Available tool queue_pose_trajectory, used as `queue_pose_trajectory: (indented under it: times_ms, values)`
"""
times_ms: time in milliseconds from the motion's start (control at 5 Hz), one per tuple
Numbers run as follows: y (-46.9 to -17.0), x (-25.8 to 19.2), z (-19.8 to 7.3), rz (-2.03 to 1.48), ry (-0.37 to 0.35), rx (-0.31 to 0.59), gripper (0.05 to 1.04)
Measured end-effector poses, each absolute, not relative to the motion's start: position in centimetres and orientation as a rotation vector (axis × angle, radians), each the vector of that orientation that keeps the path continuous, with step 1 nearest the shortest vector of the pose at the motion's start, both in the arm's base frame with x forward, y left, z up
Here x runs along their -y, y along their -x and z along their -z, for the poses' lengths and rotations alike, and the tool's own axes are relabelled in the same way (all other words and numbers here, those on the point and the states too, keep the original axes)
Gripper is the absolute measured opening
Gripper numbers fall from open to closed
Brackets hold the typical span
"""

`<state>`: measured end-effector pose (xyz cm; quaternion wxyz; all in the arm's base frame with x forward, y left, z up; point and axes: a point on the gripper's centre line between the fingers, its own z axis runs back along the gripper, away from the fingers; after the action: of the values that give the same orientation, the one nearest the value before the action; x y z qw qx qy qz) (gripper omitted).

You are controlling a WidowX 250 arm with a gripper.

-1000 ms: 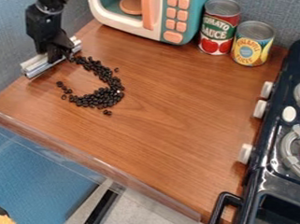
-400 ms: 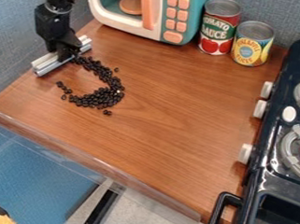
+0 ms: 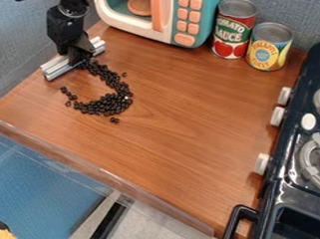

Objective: Sweep into pile

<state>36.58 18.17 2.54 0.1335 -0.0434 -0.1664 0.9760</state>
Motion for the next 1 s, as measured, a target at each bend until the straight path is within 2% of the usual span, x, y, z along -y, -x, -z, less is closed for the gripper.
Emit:
queue_pose_trajectory:
  times_ms: [400, 1000]
  values:
    - [-36.2, -16.2, -2.2, -2.757, 0.163, 0.468, 0.331]
    - [-35.7, -12.8, -2.2, -2.664, 0.182, 0.422, 0.331]
